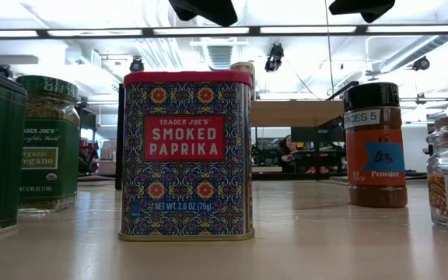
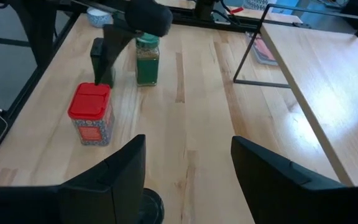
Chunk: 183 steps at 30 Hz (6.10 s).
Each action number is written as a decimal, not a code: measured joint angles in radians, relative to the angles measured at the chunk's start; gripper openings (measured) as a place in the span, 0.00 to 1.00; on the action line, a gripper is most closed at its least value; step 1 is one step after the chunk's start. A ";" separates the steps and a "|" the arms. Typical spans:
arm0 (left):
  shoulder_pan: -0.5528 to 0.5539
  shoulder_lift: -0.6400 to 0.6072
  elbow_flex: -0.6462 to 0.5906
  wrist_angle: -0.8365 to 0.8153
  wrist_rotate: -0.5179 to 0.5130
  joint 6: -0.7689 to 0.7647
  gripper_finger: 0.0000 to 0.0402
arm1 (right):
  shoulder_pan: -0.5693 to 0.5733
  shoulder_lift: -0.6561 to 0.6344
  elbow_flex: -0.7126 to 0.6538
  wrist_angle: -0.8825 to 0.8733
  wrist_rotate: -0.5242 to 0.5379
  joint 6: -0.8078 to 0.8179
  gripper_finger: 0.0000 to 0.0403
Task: Shelf spices
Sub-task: Put the red seasoning can on the shelf
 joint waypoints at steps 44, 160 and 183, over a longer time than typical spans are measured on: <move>-0.048 0.047 -0.151 0.124 -0.092 -0.030 0.83 | 0.000 0.000 -0.002 0.011 0.000 0.060 0.53; 0.278 -0.067 0.137 -0.095 -0.105 0.287 0.50 | 0.091 0.039 -0.002 0.029 0.080 0.085 0.53; 0.583 -0.061 0.232 -0.204 -0.121 0.438 0.50 | 0.095 0.040 -0.002 0.039 0.080 0.073 0.53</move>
